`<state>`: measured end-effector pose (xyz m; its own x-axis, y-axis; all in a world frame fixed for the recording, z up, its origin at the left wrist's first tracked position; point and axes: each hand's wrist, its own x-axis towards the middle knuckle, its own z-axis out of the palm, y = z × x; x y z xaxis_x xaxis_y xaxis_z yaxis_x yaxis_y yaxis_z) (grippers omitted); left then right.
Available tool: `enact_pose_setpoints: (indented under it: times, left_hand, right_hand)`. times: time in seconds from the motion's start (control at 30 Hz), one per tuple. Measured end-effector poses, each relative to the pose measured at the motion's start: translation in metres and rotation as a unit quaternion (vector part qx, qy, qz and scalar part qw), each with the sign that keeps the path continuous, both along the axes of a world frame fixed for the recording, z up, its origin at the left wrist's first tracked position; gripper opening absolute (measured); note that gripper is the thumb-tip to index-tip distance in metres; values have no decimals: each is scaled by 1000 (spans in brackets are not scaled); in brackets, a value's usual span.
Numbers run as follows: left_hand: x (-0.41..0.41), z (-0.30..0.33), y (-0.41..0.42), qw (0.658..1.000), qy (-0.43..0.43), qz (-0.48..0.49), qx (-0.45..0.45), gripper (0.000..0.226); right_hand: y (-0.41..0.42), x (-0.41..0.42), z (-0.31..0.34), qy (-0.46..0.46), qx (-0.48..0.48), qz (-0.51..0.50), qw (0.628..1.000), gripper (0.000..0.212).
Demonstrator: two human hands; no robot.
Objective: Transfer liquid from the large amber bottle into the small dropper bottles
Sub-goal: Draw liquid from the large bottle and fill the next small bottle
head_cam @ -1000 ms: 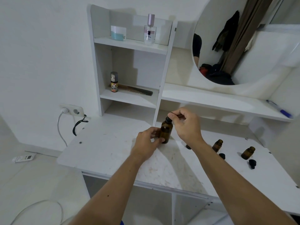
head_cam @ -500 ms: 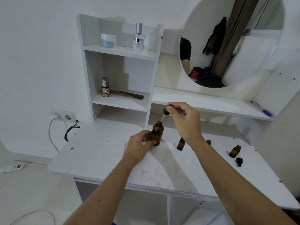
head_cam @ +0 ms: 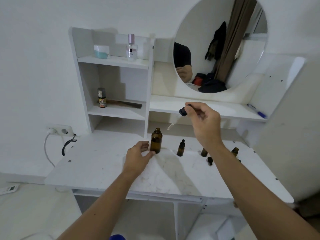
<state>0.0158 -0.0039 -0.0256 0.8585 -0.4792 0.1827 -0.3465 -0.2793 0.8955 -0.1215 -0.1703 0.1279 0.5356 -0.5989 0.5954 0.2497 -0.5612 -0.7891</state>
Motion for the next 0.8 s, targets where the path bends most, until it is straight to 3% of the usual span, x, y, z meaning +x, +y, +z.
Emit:
enact_pose_setpoints:
  times: [0.2,0.53,0.8]
  left_hand:
    - [-42,-1,10,998,9,58,-37,47]
    - [-117,0,-73,991,4,-133,-26,45]
    - [-120,0,-145,988,-16,-151,-26,53]
  right_hand:
    - [-32,-52,-13,11,3,-49,999,16]
    - [-81,-104,-36,26,36,-117,992,14]
    - [-104,-94,-54,63,43,-129,989,17]
